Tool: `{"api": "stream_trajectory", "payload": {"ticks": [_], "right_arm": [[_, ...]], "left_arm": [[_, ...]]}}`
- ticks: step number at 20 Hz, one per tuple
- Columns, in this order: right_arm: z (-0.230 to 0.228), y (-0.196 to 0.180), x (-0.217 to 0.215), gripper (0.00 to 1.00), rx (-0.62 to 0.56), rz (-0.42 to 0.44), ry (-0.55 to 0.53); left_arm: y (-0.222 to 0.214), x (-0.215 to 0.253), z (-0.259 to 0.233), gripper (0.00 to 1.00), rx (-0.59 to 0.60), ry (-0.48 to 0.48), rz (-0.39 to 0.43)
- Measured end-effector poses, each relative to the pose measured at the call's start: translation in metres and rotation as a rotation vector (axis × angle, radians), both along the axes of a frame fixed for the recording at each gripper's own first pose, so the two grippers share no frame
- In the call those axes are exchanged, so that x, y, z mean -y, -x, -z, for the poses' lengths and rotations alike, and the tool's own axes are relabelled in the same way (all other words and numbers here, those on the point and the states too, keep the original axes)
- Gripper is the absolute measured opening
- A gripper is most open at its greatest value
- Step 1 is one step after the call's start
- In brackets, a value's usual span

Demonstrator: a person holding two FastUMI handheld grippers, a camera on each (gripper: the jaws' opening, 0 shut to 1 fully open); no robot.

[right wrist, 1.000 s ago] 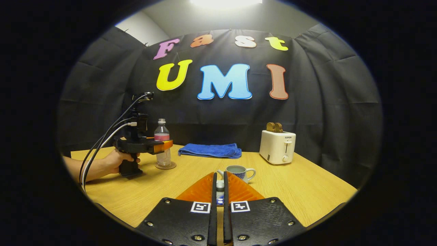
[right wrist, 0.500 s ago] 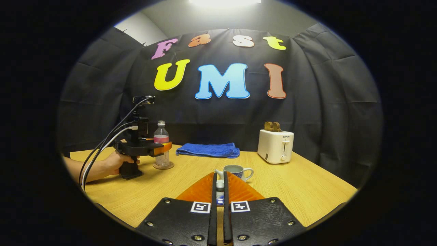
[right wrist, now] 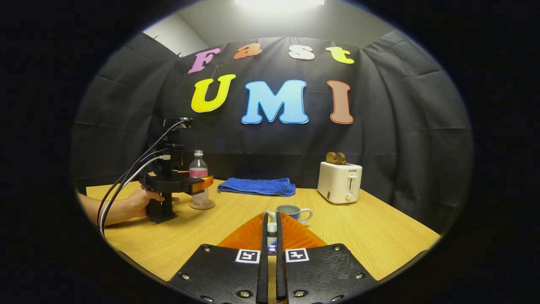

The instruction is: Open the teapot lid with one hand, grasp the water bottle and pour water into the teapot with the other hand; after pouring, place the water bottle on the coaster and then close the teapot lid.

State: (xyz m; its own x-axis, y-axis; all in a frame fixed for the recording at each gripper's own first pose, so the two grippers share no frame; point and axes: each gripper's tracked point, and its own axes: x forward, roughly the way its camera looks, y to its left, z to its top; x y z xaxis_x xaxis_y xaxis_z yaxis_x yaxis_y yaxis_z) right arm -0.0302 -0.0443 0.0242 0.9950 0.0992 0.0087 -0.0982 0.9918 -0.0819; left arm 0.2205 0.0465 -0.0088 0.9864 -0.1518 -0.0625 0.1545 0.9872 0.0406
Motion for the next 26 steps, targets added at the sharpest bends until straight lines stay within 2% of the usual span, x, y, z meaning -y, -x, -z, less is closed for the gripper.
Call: {"api": "stream_trajectory", "payload": {"ticks": [8,13,16,21,26], "right_arm": [[-0.007,0.009,-0.006,0.07,0.016,-0.007,0.012],[-0.016,0.000,-0.006,0.07,0.039,-0.009,0.010],[-0.030,-0.024,0.001,0.07,0.059,0.001,-0.005],[-0.029,-0.088,0.014,0.07,0.046,0.031,-0.028],[-0.008,-0.143,0.021,0.07,0.005,0.073,0.015]], "left_arm": [[0.024,-0.002,-0.008,1.00,0.001,0.025,-0.013],[0.063,-0.009,-0.012,1.00,0.015,0.011,-0.031],[0.098,-0.008,-0.014,1.00,0.011,0.050,-0.013],[0.141,0.004,-0.023,1.00,0.012,0.118,0.001],[0.160,0.005,-0.040,1.00,0.100,0.056,-0.013]]}}
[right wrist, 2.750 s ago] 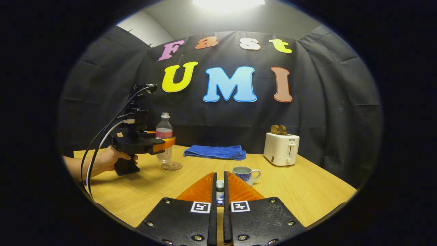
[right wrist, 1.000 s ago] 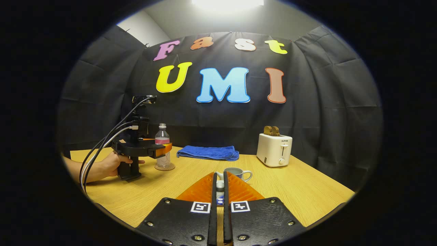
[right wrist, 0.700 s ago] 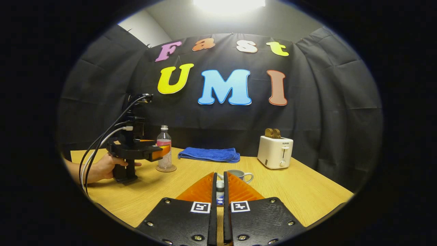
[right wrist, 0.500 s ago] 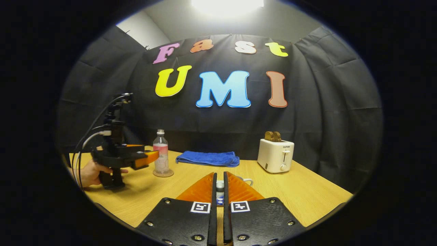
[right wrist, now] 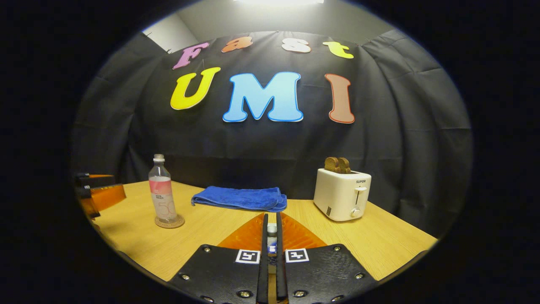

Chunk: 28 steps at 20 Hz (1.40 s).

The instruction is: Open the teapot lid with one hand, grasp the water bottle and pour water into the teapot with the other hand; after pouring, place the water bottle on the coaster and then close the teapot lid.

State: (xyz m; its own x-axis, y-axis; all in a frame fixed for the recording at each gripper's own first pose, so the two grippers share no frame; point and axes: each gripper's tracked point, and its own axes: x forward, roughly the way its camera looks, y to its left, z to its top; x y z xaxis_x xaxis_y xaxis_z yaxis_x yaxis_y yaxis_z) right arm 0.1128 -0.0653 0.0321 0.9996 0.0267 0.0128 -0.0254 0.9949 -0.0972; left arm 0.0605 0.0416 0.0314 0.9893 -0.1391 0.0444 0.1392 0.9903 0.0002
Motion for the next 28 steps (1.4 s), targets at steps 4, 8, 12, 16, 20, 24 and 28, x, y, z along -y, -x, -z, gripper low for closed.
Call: {"api": "stream_trajectory", "payload": {"ticks": [4,8,12,16,20,24,28], "right_arm": [[0.016,-0.022,0.003,0.07,-0.036,0.027,0.012],[0.028,-0.028,0.004,0.07,-0.064,0.031,0.010],[0.034,-0.029,0.007,0.08,-0.086,0.044,0.030],[0.011,-0.015,0.017,0.61,-0.036,0.103,0.072],[-0.008,0.037,0.002,0.68,-0.011,0.084,0.000],[-0.002,0.101,-0.021,0.92,0.020,0.063,-0.082],[0.013,0.126,-0.030,0.93,0.031,0.079,-0.076]], "left_arm": [[0.002,0.011,-0.008,1.00,0.029,-0.008,0.028],[0.004,0.005,-0.003,1.00,0.016,0.014,0.016],[-0.003,0.002,0.011,1.00,-0.014,0.046,0.006],[0.005,-0.002,0.007,1.00,0.007,0.081,-0.042],[0.019,0.025,0.010,1.00,0.014,0.058,-0.029],[0.040,0.056,0.013,0.99,0.030,0.045,-0.001],[0.048,0.073,0.036,1.00,-0.042,0.056,-0.010]]}}
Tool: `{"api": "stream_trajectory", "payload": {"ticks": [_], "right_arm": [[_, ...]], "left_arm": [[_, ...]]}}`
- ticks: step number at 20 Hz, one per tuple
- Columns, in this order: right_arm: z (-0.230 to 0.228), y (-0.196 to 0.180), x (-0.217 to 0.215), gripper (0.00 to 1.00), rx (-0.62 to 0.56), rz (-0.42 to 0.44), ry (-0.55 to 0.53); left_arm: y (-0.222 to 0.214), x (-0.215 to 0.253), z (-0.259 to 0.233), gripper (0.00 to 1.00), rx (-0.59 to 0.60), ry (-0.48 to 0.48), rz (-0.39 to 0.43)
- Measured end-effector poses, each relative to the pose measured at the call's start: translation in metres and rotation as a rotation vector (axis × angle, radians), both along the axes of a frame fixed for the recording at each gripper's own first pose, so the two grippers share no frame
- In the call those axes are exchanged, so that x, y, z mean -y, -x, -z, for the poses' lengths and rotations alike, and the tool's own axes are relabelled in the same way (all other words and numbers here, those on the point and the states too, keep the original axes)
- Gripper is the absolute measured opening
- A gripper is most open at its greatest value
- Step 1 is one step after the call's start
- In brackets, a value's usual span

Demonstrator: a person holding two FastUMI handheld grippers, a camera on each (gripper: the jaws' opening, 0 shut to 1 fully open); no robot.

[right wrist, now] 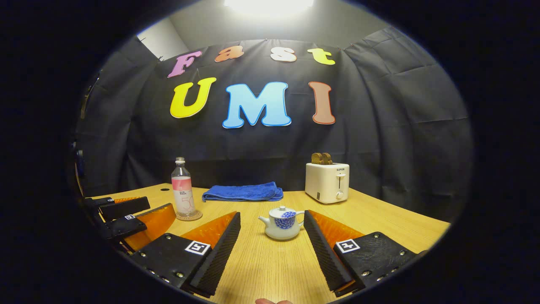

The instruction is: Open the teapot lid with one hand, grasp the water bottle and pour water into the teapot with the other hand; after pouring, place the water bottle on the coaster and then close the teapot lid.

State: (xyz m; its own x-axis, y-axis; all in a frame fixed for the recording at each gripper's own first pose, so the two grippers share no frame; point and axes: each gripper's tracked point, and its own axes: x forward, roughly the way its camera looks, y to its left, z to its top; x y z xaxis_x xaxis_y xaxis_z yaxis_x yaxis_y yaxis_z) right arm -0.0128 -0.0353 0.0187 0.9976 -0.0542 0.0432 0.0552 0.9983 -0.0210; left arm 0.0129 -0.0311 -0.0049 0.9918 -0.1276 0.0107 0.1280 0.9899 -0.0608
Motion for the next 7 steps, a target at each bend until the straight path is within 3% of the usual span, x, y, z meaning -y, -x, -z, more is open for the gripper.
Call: {"api": "stream_trajectory", "payload": {"ticks": [3,7], "right_arm": [[0.017,0.000,-0.015,0.93,-0.038,-0.025,-0.004],[0.018,-0.003,-0.021,0.92,-0.043,-0.032,-0.003]], "left_arm": [[0.013,-0.005,0.000,0.99,0.003,-0.058,-0.050],[0.020,-0.010,0.001,1.00,0.005,-0.056,-0.080]]}}
